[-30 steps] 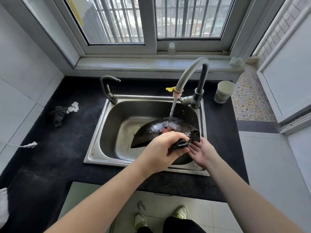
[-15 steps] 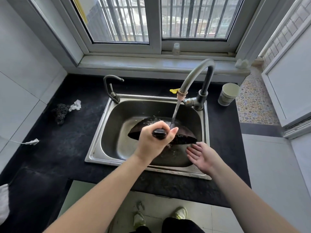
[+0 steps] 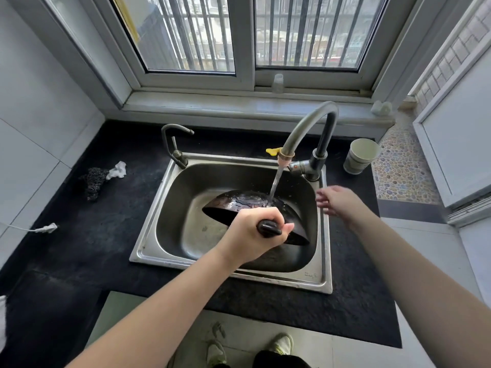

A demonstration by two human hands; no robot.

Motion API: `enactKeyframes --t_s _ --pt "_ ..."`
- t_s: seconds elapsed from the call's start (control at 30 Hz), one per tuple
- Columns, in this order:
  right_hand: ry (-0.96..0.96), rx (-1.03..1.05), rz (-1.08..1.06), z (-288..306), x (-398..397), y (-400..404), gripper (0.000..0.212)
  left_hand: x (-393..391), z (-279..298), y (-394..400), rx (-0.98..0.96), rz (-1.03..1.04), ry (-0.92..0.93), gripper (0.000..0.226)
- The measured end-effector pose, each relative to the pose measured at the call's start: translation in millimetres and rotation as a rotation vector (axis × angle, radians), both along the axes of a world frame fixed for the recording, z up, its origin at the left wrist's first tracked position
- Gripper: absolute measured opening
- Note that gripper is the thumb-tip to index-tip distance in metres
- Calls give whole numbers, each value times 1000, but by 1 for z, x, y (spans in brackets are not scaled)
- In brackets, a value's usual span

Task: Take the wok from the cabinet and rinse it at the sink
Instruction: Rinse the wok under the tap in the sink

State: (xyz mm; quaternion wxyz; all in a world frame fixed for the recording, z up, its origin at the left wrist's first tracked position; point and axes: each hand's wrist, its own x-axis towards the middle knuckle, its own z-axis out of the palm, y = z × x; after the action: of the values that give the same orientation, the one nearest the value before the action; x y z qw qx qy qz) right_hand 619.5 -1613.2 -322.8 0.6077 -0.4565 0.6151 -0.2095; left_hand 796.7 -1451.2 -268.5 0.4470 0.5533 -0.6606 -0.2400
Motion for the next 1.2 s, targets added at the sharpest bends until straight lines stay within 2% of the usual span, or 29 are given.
enactKeyframes --t_s 0.13,0.23,0.3,0.43,0.77,0.93,1.2 --pt "152 -283 188 8 25 -33 26 -9 -3 7 -7 30 -28 24" --pt "342 -511 358 17 47 -51 37 -12 -5 11 -4 61 -6 25" --pt "384 -580 451 19 60 -60 38 -14 -5 12 -3 52 -28 25" --pt "412 -598 556 20 77 -62 32 -19 -4 13 29 29 -59 23" --pt "495 -636 577 18 81 -60 31 -6 6 -4 147 -49 -29 24" --pt "482 -623 605 10 77 -60 28 -2 8 -1 133 -77 4 23" --pt "495 -614 626 3 75 -60 32 -2 -2 31 124 -109 -83 20"
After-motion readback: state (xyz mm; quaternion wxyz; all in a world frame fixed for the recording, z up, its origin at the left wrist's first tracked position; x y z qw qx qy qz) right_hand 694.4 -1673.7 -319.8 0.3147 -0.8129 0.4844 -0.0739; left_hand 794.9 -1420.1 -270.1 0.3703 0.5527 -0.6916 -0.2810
